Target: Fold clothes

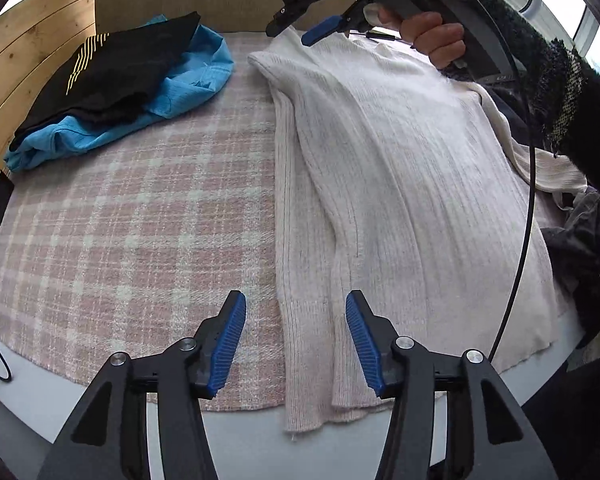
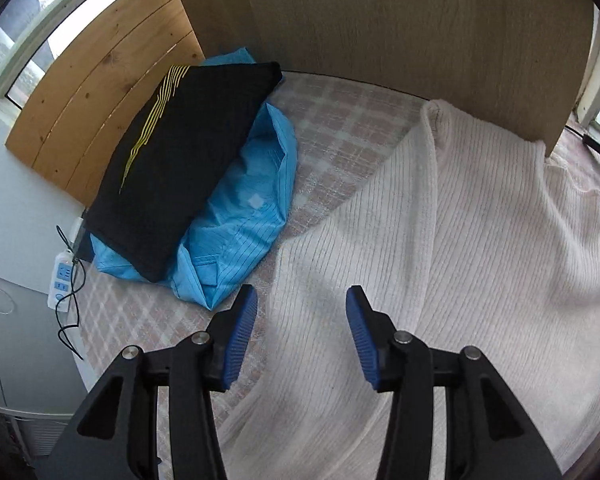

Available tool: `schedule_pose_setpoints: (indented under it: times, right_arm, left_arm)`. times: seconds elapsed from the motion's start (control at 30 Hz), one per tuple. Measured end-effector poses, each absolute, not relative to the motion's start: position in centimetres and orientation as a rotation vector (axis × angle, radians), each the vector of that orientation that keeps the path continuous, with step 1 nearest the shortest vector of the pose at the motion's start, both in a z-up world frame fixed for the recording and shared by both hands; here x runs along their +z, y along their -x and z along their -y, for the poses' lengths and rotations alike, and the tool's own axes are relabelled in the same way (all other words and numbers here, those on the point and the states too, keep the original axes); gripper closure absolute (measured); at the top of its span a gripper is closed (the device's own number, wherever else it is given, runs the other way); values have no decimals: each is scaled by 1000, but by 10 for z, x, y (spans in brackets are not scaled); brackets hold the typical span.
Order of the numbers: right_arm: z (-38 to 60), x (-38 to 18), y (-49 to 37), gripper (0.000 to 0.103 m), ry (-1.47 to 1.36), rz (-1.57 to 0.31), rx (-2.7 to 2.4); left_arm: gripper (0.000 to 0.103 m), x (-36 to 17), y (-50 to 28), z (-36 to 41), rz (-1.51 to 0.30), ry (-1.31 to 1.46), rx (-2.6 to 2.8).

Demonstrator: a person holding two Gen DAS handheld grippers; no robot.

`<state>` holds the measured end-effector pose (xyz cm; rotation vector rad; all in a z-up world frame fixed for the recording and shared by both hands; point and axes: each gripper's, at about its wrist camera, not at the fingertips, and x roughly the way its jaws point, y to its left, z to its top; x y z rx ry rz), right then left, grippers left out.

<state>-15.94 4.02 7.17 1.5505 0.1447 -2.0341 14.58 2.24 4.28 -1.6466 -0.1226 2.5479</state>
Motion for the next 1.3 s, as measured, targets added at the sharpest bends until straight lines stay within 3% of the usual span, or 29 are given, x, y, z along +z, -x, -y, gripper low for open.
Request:
schedule_pose_setpoints:
  times: [0.1, 0.17, 0.2, 0.27, 0.3, 0.63, 0.77, 0.9, 1.03, 1.13, 1.3]
  right_arm:
    - [-20, 54, 158, 57, -1598, -317, -2062]
    - [-14, 41, 158, 58, -1610, -385, -2106]
    - [-16, 37, 158, 68, -1611, -369, -2125]
    - [-20, 30, 158, 81, -1611, -325, -2156]
    - [-26, 31, 160, 87, -1606, -275, -2157]
    - [-207, 40, 167, 92, -1457, 898, -2032]
    - [-262, 17, 149, 92, -1478, 1056, -2068]
    - [-285, 8, 138, 92, -1519, 1050, -2115]
    - [-274, 10, 143, 89, -1594, 904, -2125]
    - [-269, 22, 143, 80, -1656, 777, -2129]
    - [-273, 54, 116, 74, -1607, 636, -2200]
  left_arm:
    - [53, 35, -153, -33, 88, 1646, 2513]
    - [59, 33, -157, -40, 77, 1610, 2502]
    - [67, 32, -158, -42, 63, 1594, 2505]
    - [94, 33, -162, -45, 40, 1553, 2516]
    - [95, 35, -164, -46, 36, 1535, 2519]
    - [95, 78, -180, -86, -133, 1319, 2430]
    - [95, 76, -173, -111, -231, 1291, 2340]
    - [95, 56, -171, -134, -334, 1322, 2234]
    - [92, 44, -170, -139, -343, 1410, 2131]
    - [77, 60, -183, -127, -303, 1401, 2113]
    - [71, 76, -197, -81, -173, 1458, 2195]
